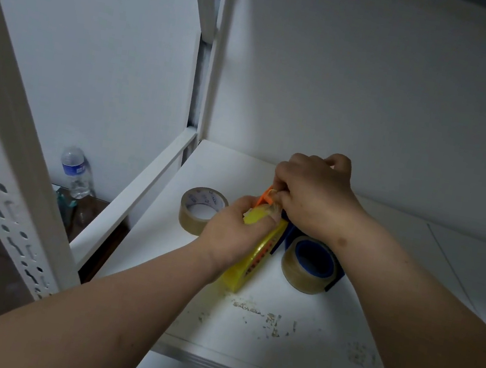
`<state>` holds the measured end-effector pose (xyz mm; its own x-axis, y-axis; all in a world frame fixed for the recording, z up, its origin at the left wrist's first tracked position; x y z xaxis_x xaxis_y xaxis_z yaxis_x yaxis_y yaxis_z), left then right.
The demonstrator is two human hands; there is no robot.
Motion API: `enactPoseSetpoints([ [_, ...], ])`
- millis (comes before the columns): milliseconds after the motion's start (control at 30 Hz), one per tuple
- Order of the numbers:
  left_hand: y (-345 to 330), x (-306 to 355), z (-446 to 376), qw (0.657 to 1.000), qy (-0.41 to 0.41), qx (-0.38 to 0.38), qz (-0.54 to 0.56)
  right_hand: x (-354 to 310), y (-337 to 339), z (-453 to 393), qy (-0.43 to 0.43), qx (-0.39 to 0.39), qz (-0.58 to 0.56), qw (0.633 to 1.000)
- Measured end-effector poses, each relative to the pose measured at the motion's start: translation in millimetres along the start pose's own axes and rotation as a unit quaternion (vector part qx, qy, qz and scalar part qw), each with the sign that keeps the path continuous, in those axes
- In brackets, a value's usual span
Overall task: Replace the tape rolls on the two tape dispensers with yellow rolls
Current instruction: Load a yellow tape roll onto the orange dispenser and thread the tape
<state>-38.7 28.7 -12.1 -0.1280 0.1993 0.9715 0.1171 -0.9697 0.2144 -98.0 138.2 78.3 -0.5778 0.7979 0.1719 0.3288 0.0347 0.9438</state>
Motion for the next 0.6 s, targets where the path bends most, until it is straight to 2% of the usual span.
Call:
enactPoseSetpoints([
  [167, 7, 14, -14, 0.997, 0.034, -0.019, -0.06, 8, 1, 2, -0.023, -0.014, -0.014, 1.0],
  [300, 4, 21, -19, 0.991, 0.02, -0.026, -0.127, 9, 2, 1, -0.045, -0.039, -0.033, 0.998],
  [500, -6, 10, -16, 0.995, -0.001, 0.033, -0.095, 2, 1, 5, -0.036, -0.013, -0.004, 0.999],
  [600, -7, 9, -17, 0.996, -0.004, 0.039, -0.075, -3, 2, 9, -0.031, 0.005, 0.023, 0.999],
])
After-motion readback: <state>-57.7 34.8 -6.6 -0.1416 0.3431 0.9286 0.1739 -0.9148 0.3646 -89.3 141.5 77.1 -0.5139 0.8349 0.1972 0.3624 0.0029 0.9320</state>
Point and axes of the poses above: each hand's wrist, its own z-axis away from the middle knuckle, its own y-axis out of the back of the hand, x = y × z, the point moved 2 cm from there along -z, towards the middle knuckle, and after that the axes turned 1 degree about -y, right-handed, at the moved point
